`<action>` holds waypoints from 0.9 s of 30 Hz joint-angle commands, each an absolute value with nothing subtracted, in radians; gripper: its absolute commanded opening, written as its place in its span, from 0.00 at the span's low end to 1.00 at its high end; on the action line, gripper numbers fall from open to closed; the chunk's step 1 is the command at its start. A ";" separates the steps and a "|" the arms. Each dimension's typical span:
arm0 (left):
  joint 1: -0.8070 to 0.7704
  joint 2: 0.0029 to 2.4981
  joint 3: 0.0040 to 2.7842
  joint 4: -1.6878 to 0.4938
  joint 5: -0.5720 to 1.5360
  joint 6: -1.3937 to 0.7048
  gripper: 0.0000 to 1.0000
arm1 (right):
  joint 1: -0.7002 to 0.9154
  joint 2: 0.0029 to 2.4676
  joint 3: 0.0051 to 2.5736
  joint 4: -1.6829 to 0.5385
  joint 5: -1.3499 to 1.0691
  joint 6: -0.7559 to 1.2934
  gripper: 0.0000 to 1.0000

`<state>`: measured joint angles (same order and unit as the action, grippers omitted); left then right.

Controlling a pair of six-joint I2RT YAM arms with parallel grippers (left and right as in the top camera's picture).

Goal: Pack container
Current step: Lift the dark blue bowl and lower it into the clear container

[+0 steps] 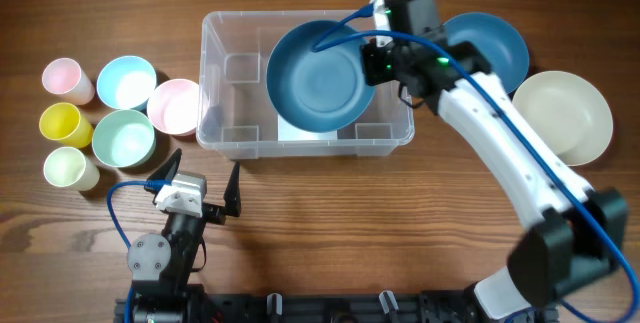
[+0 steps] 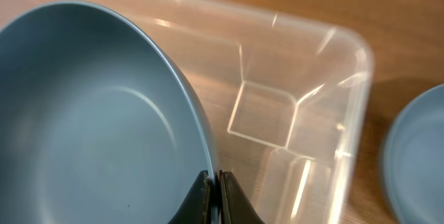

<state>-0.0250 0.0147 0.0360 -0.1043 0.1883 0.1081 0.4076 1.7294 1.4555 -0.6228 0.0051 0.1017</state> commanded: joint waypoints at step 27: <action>-0.019 0.009 0.026 -0.101 0.189 0.120 1.00 | 0.409 1.818 1.497 -0.638 0.146 0.105 0.61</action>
<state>-0.0250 0.0147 0.0360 -0.1043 0.1883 0.1081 0.4091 1.8309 1.4559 -0.6380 0.1291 0.1036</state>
